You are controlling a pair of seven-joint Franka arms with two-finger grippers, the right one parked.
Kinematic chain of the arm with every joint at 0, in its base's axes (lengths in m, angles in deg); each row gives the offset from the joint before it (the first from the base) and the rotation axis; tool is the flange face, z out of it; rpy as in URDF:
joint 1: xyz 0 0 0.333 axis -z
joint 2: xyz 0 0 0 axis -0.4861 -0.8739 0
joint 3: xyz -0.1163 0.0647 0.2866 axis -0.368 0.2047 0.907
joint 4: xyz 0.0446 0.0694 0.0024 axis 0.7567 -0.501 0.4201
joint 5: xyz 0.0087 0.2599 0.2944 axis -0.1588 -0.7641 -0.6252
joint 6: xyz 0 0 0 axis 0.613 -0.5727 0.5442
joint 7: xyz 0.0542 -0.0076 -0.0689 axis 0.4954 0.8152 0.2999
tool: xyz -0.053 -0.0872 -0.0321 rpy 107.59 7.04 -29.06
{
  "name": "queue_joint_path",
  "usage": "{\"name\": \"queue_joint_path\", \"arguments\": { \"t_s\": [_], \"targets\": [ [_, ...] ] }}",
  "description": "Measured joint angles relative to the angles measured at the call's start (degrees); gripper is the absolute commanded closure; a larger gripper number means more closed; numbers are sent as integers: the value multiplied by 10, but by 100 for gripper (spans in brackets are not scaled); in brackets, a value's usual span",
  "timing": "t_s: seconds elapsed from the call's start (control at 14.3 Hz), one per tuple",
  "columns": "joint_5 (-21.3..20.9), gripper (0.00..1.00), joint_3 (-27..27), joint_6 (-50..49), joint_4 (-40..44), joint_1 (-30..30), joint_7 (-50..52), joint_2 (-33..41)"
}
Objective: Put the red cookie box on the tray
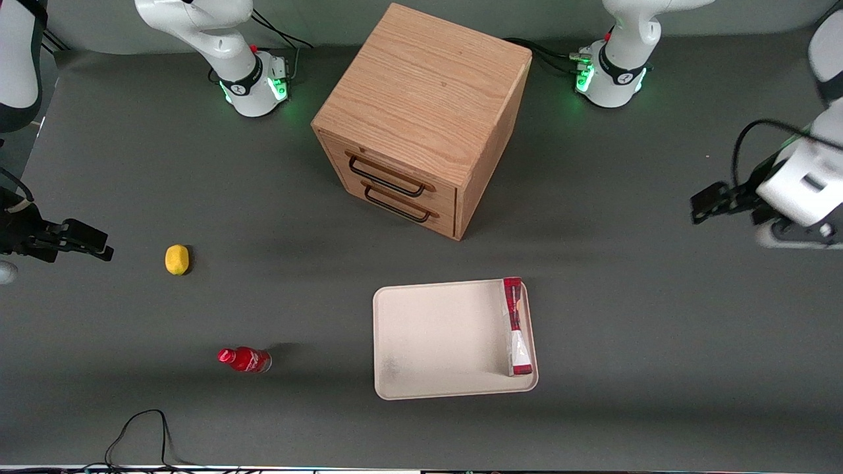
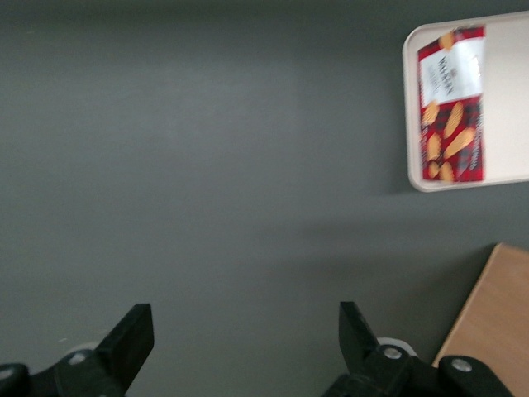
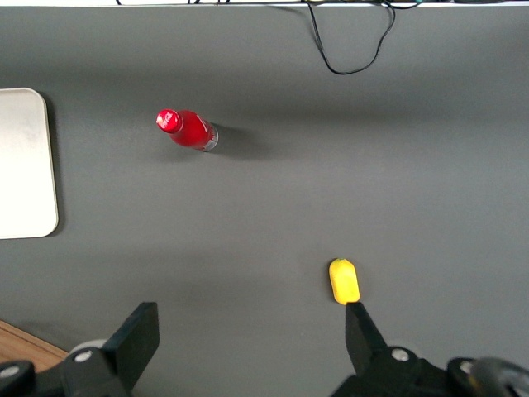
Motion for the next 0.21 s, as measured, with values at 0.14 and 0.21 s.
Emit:
{"name": "queue_joint_path", "arguments": {
  "t_s": [0.14,0.21],
  "targets": [
    [0,0,7,0,-41,-15,-33,43],
    [0,0,7,0,-55,-18,-39,56]
  ]
}}
